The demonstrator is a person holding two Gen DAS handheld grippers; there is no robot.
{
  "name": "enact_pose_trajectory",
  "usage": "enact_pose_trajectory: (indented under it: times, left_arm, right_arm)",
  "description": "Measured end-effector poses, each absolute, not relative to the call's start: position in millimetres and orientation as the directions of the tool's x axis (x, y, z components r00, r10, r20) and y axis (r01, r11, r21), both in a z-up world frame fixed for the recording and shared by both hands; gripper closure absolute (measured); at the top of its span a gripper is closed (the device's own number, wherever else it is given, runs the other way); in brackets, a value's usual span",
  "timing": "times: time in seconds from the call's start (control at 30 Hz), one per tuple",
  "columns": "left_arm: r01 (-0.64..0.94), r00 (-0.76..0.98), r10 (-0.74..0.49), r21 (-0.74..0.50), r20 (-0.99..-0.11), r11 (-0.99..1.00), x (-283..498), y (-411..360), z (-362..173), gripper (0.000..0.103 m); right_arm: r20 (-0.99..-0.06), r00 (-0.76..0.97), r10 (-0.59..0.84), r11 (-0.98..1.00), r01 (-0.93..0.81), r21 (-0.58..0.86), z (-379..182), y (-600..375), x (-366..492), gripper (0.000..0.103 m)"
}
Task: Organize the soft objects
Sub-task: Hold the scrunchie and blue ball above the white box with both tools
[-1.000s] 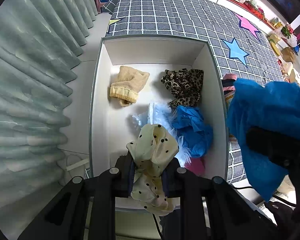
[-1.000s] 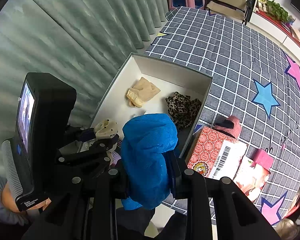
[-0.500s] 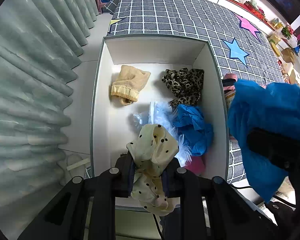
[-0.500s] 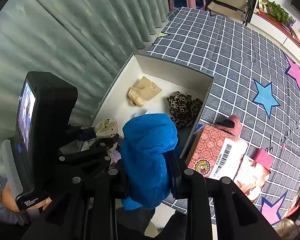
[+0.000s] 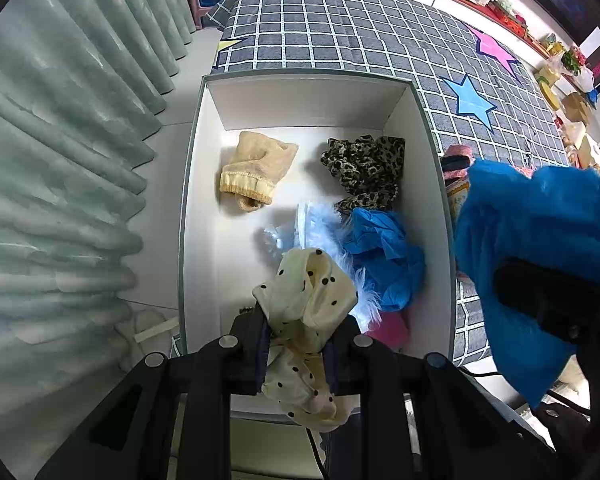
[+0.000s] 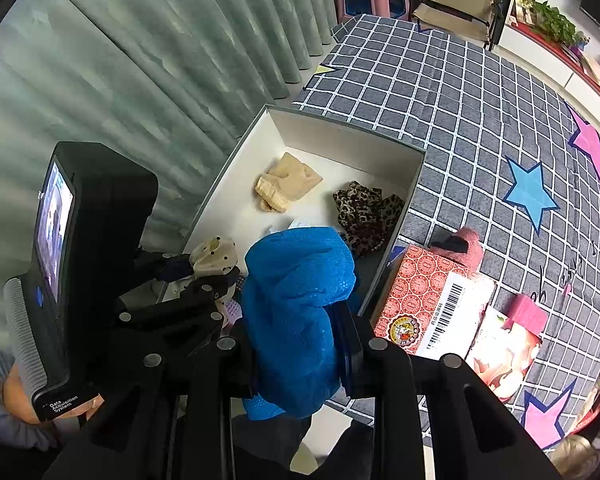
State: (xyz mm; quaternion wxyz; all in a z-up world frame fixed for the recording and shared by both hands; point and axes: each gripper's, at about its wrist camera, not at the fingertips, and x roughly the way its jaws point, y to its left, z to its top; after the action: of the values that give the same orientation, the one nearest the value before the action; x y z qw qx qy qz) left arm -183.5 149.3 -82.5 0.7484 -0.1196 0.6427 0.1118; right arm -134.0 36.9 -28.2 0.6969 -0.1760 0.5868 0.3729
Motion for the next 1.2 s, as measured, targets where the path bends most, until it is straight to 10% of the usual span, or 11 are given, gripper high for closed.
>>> enact_pose_trajectory:
  times: [1.2]
  left_arm:
    - [-0.387, 0.126, -0.009, -0.057, -0.992, 0.92, -186.7, 160.3, -92.7, 0.079]
  right_arm:
    - [-0.956, 0.005, 0.292, 0.655, -0.73, 0.196, -36.0, 41.7, -126.2, 0.073]
